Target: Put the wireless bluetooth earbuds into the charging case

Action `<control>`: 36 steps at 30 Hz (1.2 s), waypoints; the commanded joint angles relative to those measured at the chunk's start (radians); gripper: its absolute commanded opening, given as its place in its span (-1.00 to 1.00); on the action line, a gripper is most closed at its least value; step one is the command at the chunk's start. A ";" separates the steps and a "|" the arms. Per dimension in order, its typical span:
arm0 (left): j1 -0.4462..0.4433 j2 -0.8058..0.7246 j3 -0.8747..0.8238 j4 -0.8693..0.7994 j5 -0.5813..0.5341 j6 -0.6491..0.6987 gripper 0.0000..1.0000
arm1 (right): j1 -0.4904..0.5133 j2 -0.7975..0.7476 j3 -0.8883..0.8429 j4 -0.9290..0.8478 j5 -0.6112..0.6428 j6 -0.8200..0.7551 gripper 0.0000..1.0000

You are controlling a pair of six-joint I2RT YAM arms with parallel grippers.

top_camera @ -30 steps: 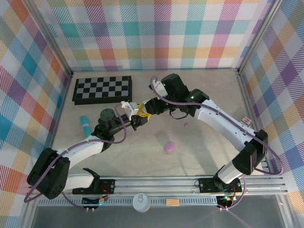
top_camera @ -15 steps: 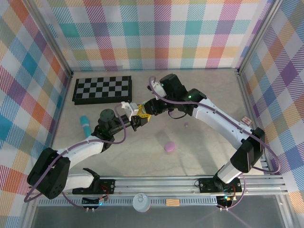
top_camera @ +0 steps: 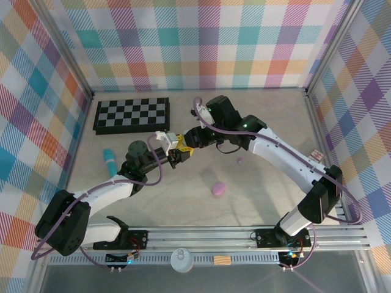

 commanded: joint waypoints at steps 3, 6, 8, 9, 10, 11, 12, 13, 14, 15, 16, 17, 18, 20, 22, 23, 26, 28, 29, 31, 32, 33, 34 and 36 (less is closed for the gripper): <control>-0.011 0.006 -0.008 0.079 0.014 0.026 -0.38 | 0.003 -0.052 -0.018 0.015 0.032 0.002 -0.30; -0.011 0.006 -0.014 0.081 0.004 0.038 -0.38 | 0.003 -0.112 -0.060 0.054 0.044 -0.027 -0.25; -0.010 0.008 -0.018 0.086 0.003 0.053 -0.38 | -0.001 -0.162 -0.097 0.089 0.073 -0.037 -0.18; -0.010 0.007 -0.023 0.088 0.006 0.066 -0.38 | -0.005 -0.183 -0.110 0.104 0.092 -0.035 -0.11; -0.010 0.005 -0.026 0.090 0.009 0.079 -0.38 | -0.011 -0.197 -0.116 0.119 0.119 -0.027 -0.02; -0.010 0.001 -0.029 0.092 0.009 0.091 -0.38 | -0.016 -0.202 -0.116 0.129 0.141 -0.016 0.02; -0.010 -0.005 -0.035 0.093 0.012 0.106 -0.38 | -0.024 -0.194 -0.107 0.133 0.157 -0.006 0.04; -0.011 -0.008 -0.037 0.093 0.016 0.119 -0.38 | -0.031 -0.176 -0.083 0.125 0.165 -0.001 0.06; -0.010 -0.011 -0.037 0.090 0.020 0.130 -0.38 | -0.036 -0.148 -0.056 0.111 0.172 0.002 0.08; -0.009 -0.014 -0.036 0.084 0.027 0.141 -0.39 | -0.037 -0.111 -0.013 0.084 0.180 0.002 0.09; -0.010 -0.017 -0.032 0.076 0.032 0.147 -0.39 | -0.037 -0.074 0.028 0.060 0.187 -0.003 0.10; -0.011 -0.019 -0.028 0.072 0.036 0.151 -0.38 | -0.037 -0.043 0.059 0.050 0.187 -0.001 0.11; -0.011 -0.019 -0.025 0.073 0.037 0.150 -0.38 | -0.038 -0.023 0.077 0.047 0.188 0.000 0.11; -0.011 -0.025 -0.021 0.077 0.032 0.146 -0.38 | -0.037 0.007 0.091 0.047 0.174 0.003 0.12; -0.011 -0.030 -0.015 0.076 0.025 0.136 -0.39 | -0.038 0.020 0.089 0.041 0.164 0.003 0.15; -0.010 -0.033 -0.012 0.076 0.023 0.130 -0.39 | -0.038 0.023 0.086 0.034 0.163 0.006 0.16; -0.010 -0.035 -0.002 0.073 0.009 0.104 -0.39 | -0.037 0.009 0.056 0.022 0.139 0.011 0.18; -0.009 -0.032 0.005 0.070 0.005 0.097 -0.39 | -0.036 -0.017 0.021 0.025 0.127 0.017 0.19; -0.009 -0.030 0.008 0.071 0.002 0.090 -0.39 | -0.037 -0.034 0.000 0.028 0.123 0.022 0.20; -0.010 -0.024 0.016 0.074 0.002 0.077 -0.39 | -0.038 -0.070 -0.038 0.041 0.124 0.033 0.21; -0.009 -0.020 0.020 0.077 0.004 0.071 -0.39 | -0.040 -0.091 -0.055 0.053 0.126 0.042 0.21; -0.009 -0.016 0.023 0.083 0.006 0.065 -0.39 | -0.041 -0.104 -0.071 0.059 0.125 0.051 0.21; -0.010 -0.013 0.025 0.091 0.007 0.058 -0.39 | -0.048 -0.123 -0.088 0.074 0.112 0.067 0.21; -0.009 -0.008 0.024 0.113 0.009 0.043 -0.39 | -0.083 -0.155 -0.134 0.130 0.046 0.134 0.21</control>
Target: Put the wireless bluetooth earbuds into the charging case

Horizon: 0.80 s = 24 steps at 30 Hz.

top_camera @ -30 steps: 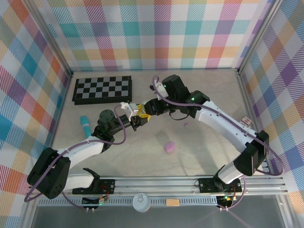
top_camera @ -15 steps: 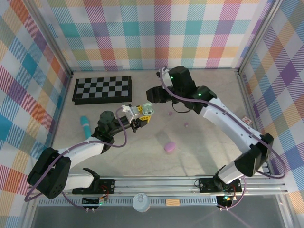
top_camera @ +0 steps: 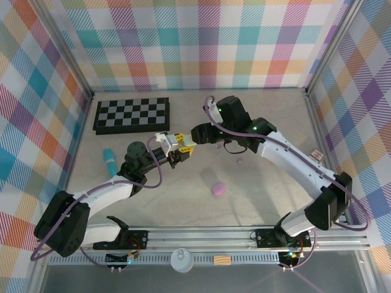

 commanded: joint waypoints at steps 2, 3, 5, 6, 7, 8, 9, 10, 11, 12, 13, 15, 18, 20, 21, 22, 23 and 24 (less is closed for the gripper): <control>-0.010 0.003 0.032 0.105 0.024 -0.054 -0.39 | -0.099 -0.094 -0.123 0.212 -0.230 0.216 0.28; -0.010 0.004 0.032 0.118 0.032 -0.066 -0.39 | -0.128 -0.105 -0.168 0.300 -0.298 0.286 0.30; -0.011 0.008 0.030 0.156 0.038 -0.103 -0.39 | -0.170 -0.118 -0.270 0.504 -0.447 0.442 0.39; -0.010 0.011 0.028 0.177 0.038 -0.120 -0.39 | -0.178 -0.114 -0.303 0.584 -0.495 0.506 0.43; -0.011 0.015 0.028 0.203 0.038 -0.137 -0.39 | -0.182 -0.105 -0.336 0.687 -0.550 0.580 0.47; -0.011 0.021 0.028 0.230 0.040 -0.155 -0.39 | -0.182 -0.089 -0.369 0.791 -0.593 0.659 0.49; -0.011 0.029 0.030 0.253 0.041 -0.167 -0.39 | -0.180 -0.074 -0.400 0.883 -0.620 0.733 0.50; -0.011 0.036 0.029 0.276 0.040 -0.180 -0.39 | -0.179 -0.055 -0.430 1.000 -0.641 0.817 0.50; -0.011 0.047 0.031 0.298 0.037 -0.190 -0.39 | -0.176 -0.036 -0.452 1.100 -0.650 0.887 0.49; -0.012 0.054 0.034 0.319 0.035 -0.197 -0.39 | -0.173 -0.022 -0.464 1.160 -0.653 0.928 0.48; -0.011 0.067 0.038 0.337 0.032 -0.202 -0.39 | -0.167 -0.009 -0.471 1.203 -0.654 0.957 0.46; -0.011 0.089 0.044 0.361 0.032 -0.210 -0.39 | -0.153 0.007 -0.471 1.245 -0.648 0.982 0.42; -0.011 0.116 0.050 0.393 0.017 -0.221 -0.39 | -0.135 0.031 -0.466 1.295 -0.656 1.016 0.28; -0.011 0.125 0.058 0.396 0.017 -0.226 -0.38 | -0.127 0.046 -0.473 1.336 -0.654 1.048 0.13; -0.011 0.127 0.058 0.393 0.018 -0.226 -0.38 | -0.124 0.048 -0.476 1.346 -0.652 1.053 0.05; -0.011 0.126 0.058 0.390 0.017 -0.224 -0.37 | -0.124 0.048 -0.480 1.345 -0.647 1.055 -0.08; -0.011 0.126 0.056 0.389 0.017 -0.222 -0.37 | -0.125 0.046 -0.485 1.343 -0.641 1.052 -0.17; -0.011 0.121 0.054 0.386 0.018 -0.219 -0.36 | -0.125 0.044 -0.486 1.337 -0.636 1.050 -0.26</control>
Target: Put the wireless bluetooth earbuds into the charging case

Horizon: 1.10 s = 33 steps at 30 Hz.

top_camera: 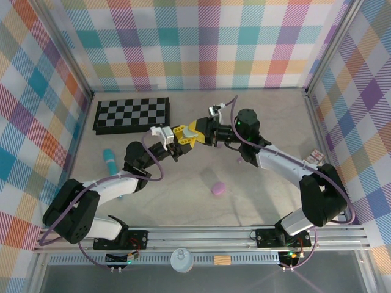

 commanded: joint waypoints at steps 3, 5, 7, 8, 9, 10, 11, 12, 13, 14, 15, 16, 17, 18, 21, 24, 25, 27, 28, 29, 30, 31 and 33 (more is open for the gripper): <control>-0.010 -0.017 0.014 0.022 0.007 0.007 -0.35 | 0.007 0.000 -0.010 0.094 -0.008 0.033 -0.43; -0.010 -0.036 0.011 -0.021 0.016 0.032 -0.22 | 0.005 -0.002 -0.010 0.080 0.003 0.018 -0.49; -0.010 -0.059 0.003 -0.073 0.019 0.063 0.16 | -0.004 -0.015 -0.015 0.036 0.027 -0.018 -0.50; -0.010 -0.075 -0.001 -0.110 0.011 0.079 0.38 | -0.014 -0.028 -0.018 0.001 0.043 -0.049 -0.50; -0.010 -0.093 -0.003 -0.157 0.005 0.095 0.55 | -0.024 -0.040 -0.018 -0.054 0.061 -0.081 -0.50; -0.010 -0.115 -0.007 -0.216 0.003 0.118 0.74 | -0.036 -0.057 -0.019 -0.117 0.085 -0.130 -0.50; -0.010 -0.135 -0.011 -0.279 0.001 0.142 0.91 | -0.051 -0.076 -0.020 -0.179 0.115 -0.193 -0.49; -0.010 -0.153 -0.013 -0.334 -0.007 0.159 0.99 | -0.066 -0.092 -0.017 -0.262 0.145 -0.248 -0.49; -0.012 -0.172 -0.021 -0.388 -0.014 0.181 0.99 | -0.081 -0.108 -0.014 -0.339 0.181 -0.313 -0.49; -0.013 -0.191 -0.026 -0.454 -0.021 0.202 0.99 | -0.099 -0.118 -0.016 -0.402 0.224 -0.384 -0.49; -0.017 -0.205 -0.030 -0.511 -0.032 0.222 0.99 | -0.116 -0.121 -0.016 -0.458 0.262 -0.432 -0.49; -0.025 -0.220 -0.030 -0.575 -0.048 0.240 0.99 | -0.135 -0.116 -0.019 -0.500 0.302 -0.474 -0.51; -0.037 -0.232 -0.031 -0.630 -0.061 0.256 0.99 | -0.165 -0.103 -0.024 -0.514 0.318 -0.498 -0.52; -0.050 -0.238 -0.034 -0.658 -0.074 0.265 0.99 | -0.192 -0.085 -0.027 -0.520 0.325 -0.518 -0.52; -0.099 -0.239 -0.056 -0.688 -0.137 0.246 0.99 | -0.269 -0.003 -0.022 -0.493 0.332 -0.553 -0.52; -0.154 -0.218 -0.077 -0.677 -0.209 0.222 0.99 | -0.321 0.111 0.023 -0.481 0.337 -0.578 -0.52; -0.174 -0.207 -0.084 -0.666 -0.235 0.216 1.00 | -0.334 0.156 0.043 -0.473 0.342 -0.586 -0.52; -0.204 -0.183 -0.096 -0.637 -0.276 0.196 1.00 | -0.355 0.229 0.084 -0.463 0.352 -0.597 -0.51; -0.220 -0.169 -0.102 -0.620 -0.295 0.187 0.99 | -0.363 0.270 0.111 -0.464 0.357 -0.602 -0.51; -0.237 -0.154 -0.106 -0.606 -0.305 0.179 0.99 | -0.371 0.308 0.138 -0.471 0.362 -0.606 -0.50; -0.251 -0.142 -0.108 -0.595 -0.317 0.173 0.99 | -0.376 0.337 0.163 -0.476 0.364 -0.606 -0.50; -0.268 -0.130 -0.114 -0.581 -0.342 0.167 0.99 | -0.381 0.367 0.187 -0.474 0.362 -0.605 -0.49; -0.307 -0.107 -0.121 -0.560 -0.387 0.149 0.99 | -0.386 0.425 0.226 -0.482 0.364 -0.595 -0.48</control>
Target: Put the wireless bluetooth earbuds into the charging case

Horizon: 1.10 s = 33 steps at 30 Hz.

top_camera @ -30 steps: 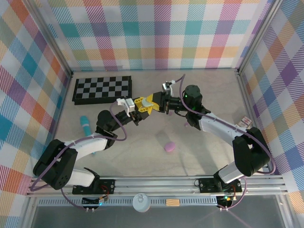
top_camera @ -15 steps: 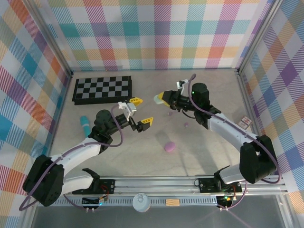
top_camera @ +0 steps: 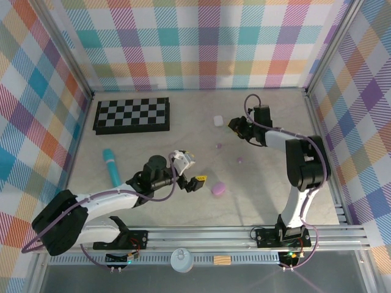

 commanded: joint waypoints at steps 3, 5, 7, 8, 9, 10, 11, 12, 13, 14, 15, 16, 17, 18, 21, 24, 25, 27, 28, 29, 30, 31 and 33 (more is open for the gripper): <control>-0.100 0.060 -0.019 0.081 -0.172 -0.062 0.99 | -0.015 0.106 0.120 -0.007 0.018 -0.017 -0.47; -0.137 0.088 -0.022 0.101 -0.217 -0.069 0.99 | -0.021 0.143 0.147 -0.015 0.018 -0.009 -0.45; -0.168 0.120 -0.022 0.126 -0.250 -0.075 0.99 | -0.028 0.171 0.169 -0.022 0.032 -0.006 -0.43; -0.181 0.137 -0.021 0.136 -0.259 -0.076 0.99 | -0.029 0.183 0.179 -0.032 0.036 -0.004 -0.42; -0.193 0.157 -0.019 0.144 -0.264 -0.076 0.99 | -0.032 0.194 0.188 -0.039 0.042 -0.004 -0.42; -0.205 0.178 -0.013 0.145 -0.268 -0.074 0.99 | -0.035 0.204 0.195 -0.043 0.047 -0.005 -0.41; -0.217 0.195 -0.006 0.145 -0.271 -0.068 0.99 | -0.035 0.210 0.201 -0.049 0.052 -0.008 -0.40; -0.232 0.216 -0.001 0.146 -0.275 -0.060 1.00 | -0.037 0.218 0.209 -0.066 0.059 -0.012 -0.39; -0.245 0.238 0.004 0.149 -0.277 -0.052 0.99 | -0.040 0.224 0.215 -0.081 0.067 -0.019 -0.38; -0.254 0.256 0.012 0.148 -0.277 -0.044 1.00 | -0.038 0.228 0.218 -0.092 0.074 -0.026 -0.36; -0.262 0.271 0.018 0.147 -0.279 -0.038 0.99 | -0.039 0.231 0.221 -0.101 0.080 -0.032 -0.33; -0.269 0.285 0.026 0.146 -0.279 -0.032 0.99 | -0.040 0.234 0.225 -0.114 0.083 -0.039 -0.28; -0.274 0.298 0.033 0.142 -0.279 -0.024 0.99 | -0.042 0.232 0.222 -0.122 0.089 -0.043 -0.21; -0.277 0.308 0.038 0.136 -0.279 -0.019 0.99 | -0.043 0.228 0.220 -0.126 0.096 -0.046 -0.14; -0.282 0.332 0.046 0.131 -0.287 0.000 0.99 | -0.050 0.192 0.193 -0.142 0.131 -0.067 0.17; -0.283 0.361 0.057 0.125 -0.292 0.023 0.99 | -0.060 0.126 0.159 -0.169 0.183 -0.098 0.36; -0.284 0.374 0.065 0.124 -0.292 0.030 0.99 | -0.065 0.099 0.143 -0.176 0.198 -0.107 0.39; -0.284 0.402 0.080 0.122 -0.284 0.044 0.99 | -0.076 0.046 0.108 -0.189 0.227 -0.117 0.41; -0.284 0.419 0.091 0.117 -0.282 0.052 0.99 | -0.084 0.017 0.087 -0.196 0.238 -0.118 0.42; -0.284 0.433 0.099 0.112 -0.283 0.057 0.99 | -0.092 -0.015 0.065 -0.197 0.246 -0.118 0.42; -0.284 0.445 0.107 0.111 -0.285 0.060 0.99 | -0.097 -0.041 0.045 -0.194 0.252 -0.119 0.42; -0.284 0.459 0.112 0.110 -0.288 0.062 1.00 | -0.101 -0.073 0.023 -0.194 0.258 -0.126 0.42; -0.284 0.480 0.128 0.106 -0.289 0.062 0.88 | -0.105 -0.131 -0.008 -0.205 0.274 -0.143 0.42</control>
